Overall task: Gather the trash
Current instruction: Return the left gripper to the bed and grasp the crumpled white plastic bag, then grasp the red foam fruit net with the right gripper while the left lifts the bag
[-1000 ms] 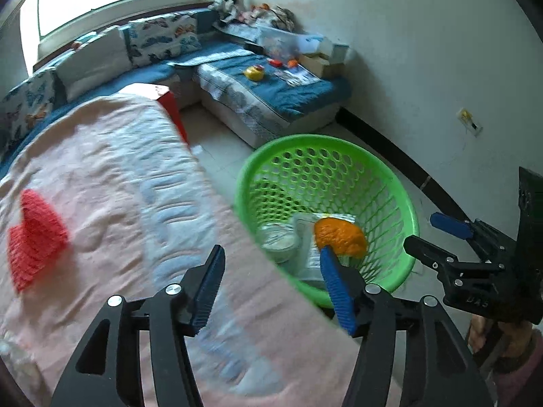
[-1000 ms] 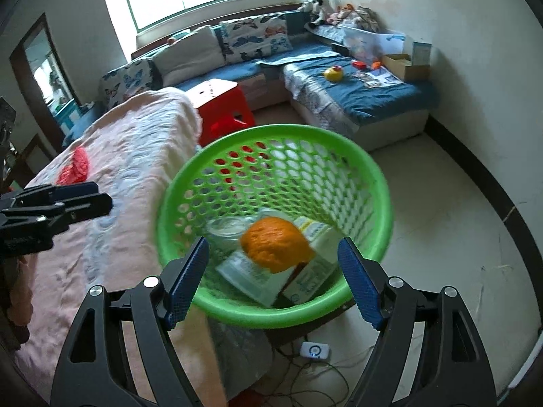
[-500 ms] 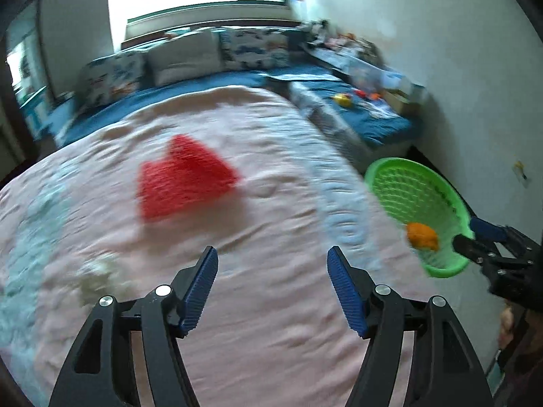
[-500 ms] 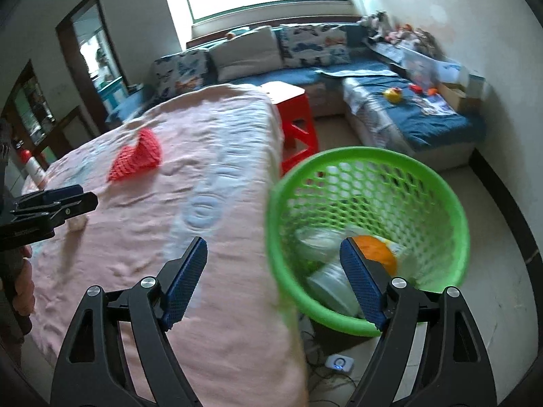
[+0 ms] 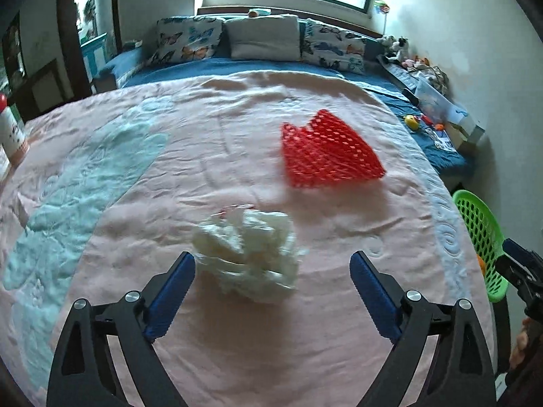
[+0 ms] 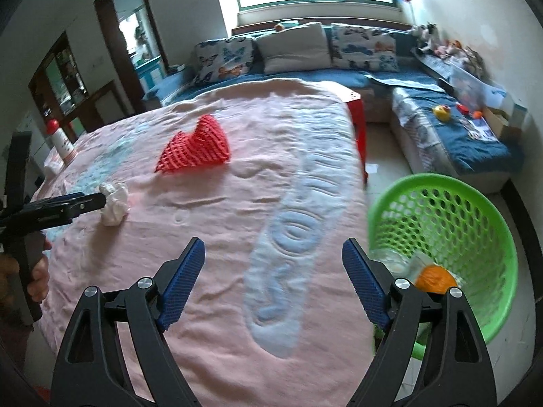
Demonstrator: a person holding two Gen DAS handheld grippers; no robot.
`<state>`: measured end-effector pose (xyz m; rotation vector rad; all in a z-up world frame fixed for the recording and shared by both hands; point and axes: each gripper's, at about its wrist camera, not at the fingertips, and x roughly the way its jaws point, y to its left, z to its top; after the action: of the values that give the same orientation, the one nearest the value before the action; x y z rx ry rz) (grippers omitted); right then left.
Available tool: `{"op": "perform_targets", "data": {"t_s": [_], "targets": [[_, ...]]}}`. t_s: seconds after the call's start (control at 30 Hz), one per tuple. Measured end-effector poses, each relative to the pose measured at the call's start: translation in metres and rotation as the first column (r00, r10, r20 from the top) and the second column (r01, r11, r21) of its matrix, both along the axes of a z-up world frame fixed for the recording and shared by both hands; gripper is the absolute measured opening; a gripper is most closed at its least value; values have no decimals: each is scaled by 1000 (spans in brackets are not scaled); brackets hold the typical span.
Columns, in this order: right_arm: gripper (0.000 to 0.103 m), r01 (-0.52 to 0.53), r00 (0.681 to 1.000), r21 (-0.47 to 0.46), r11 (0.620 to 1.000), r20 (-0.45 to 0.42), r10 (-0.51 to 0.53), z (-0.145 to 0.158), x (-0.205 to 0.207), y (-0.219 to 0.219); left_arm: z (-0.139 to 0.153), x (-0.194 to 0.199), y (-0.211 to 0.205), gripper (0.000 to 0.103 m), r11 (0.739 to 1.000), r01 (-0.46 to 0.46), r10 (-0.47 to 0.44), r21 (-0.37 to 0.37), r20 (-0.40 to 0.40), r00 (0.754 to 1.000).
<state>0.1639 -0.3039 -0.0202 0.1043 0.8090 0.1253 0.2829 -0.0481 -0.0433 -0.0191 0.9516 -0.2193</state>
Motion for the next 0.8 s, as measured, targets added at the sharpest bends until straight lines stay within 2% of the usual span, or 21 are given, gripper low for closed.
{"op": "perform_targets", "data": {"t_s": [0.2,0.47,0.53,0.57,0.8], "targets": [[84,-40,999,-11,999,-10,40,-2,17,20,-18,17,8,90,1000,-2,3,20,-43,999],[84,-69,996,-8,998,-50,69,-11,41,32,-38,31,17,88,998,13,-19,-53,-102,995],[84,-81,995,1,997,-64,81,-14,49,35,-40,32,19,75,997,21,-29,-81,-107,994],[84,-84,994,7,996,-70,84,-15,53,37,-41,32,20,72,996,24,-34,-87,-112,993],[84,-115,990,25,993,-84,116,-19,84,53,-36,26,24,58,994,47,-56,-95,-87,995]]}}
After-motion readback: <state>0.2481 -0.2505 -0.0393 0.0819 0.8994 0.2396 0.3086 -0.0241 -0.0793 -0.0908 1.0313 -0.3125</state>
